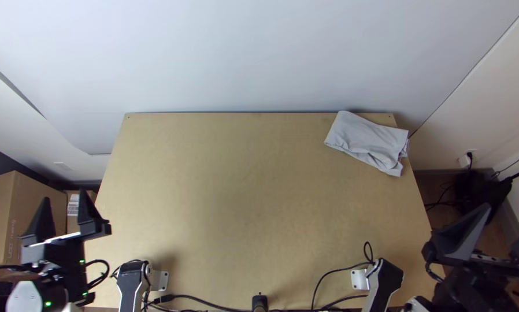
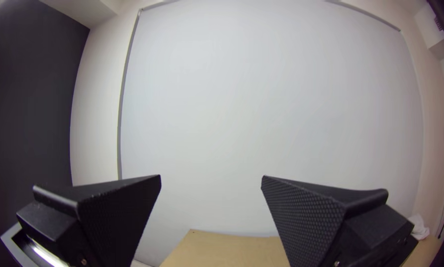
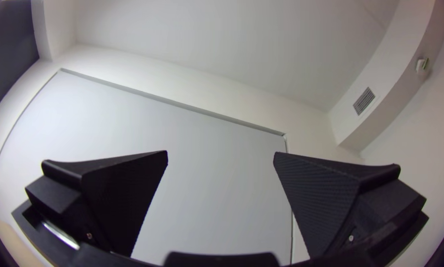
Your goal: Fold the t-shirt
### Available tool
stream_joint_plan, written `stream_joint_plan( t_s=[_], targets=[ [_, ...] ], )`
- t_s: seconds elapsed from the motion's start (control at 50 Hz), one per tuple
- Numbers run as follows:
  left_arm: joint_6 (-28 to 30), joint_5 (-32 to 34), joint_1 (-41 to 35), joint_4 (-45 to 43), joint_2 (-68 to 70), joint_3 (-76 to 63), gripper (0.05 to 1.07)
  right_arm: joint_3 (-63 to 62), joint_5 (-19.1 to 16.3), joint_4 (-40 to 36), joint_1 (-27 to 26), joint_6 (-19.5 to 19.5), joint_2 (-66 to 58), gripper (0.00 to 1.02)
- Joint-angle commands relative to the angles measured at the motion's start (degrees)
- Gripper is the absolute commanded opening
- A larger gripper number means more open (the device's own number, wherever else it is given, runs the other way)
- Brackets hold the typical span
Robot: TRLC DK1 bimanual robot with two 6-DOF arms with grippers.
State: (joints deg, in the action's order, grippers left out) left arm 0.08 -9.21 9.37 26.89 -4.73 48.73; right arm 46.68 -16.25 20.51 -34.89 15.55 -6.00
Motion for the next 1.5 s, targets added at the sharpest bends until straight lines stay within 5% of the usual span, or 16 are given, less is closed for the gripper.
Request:
stream_joint_plan(
  t_s=[0.0,0.12,0.3,0.54,0.64,0.74,0.82,1.1,1.48],
  targets=[
    [0.71,0.25,-0.31,-5.01,5.17,-8.39,1.03,-8.09,0.43,-0.56,-5.10,5.37,6.44,0.98],
    [-1.66,0.16,-0.23,-5.80,5.00,-12.43,1.03,-11.78,0.17,-6.19,-5.97,6.86,6.53,0.98],
    [-3.42,0.25,-0.23,-8.97,5.08,-21.84,1.03,-23.65,0.17,-3.29,-6.33,6.07,6.61,0.98],
    [-3.24,0.69,-0.93,-13.89,5.08,-34.58,1.03,-44.83,1.31,12.89,-4.92,-9.14,6.61,0.98],
    [-1.83,0.51,-0.84,-15.03,5.08,-37.66,1.03,-46.50,9.66,9.81,2.29,-11.68,6.53,0.98],
    [-1.22,0.60,-0.75,-16.17,4.91,-39.94,1.03,-46.50,22.75,4.62,18.63,-15.73,6.18,0.98],
    [-1.22,0.69,-0.93,-18.28,5.00,-42.05,1.03,-46.50,27.06,1.64,26.37,-15.20,5.38,0.98],
    [-1.66,0.86,-0.58,-17.40,4.73,-45.57,1.03,-46.41,26.97,-19.28,34.37,-13.18,6.35,0.98],
    [-1.66,0.86,-0.49,-17.40,4.73,-45.57,1.03,-46.50,26.97,-18.75,32.96,-13.71,6.18,0.99]
  ],
)
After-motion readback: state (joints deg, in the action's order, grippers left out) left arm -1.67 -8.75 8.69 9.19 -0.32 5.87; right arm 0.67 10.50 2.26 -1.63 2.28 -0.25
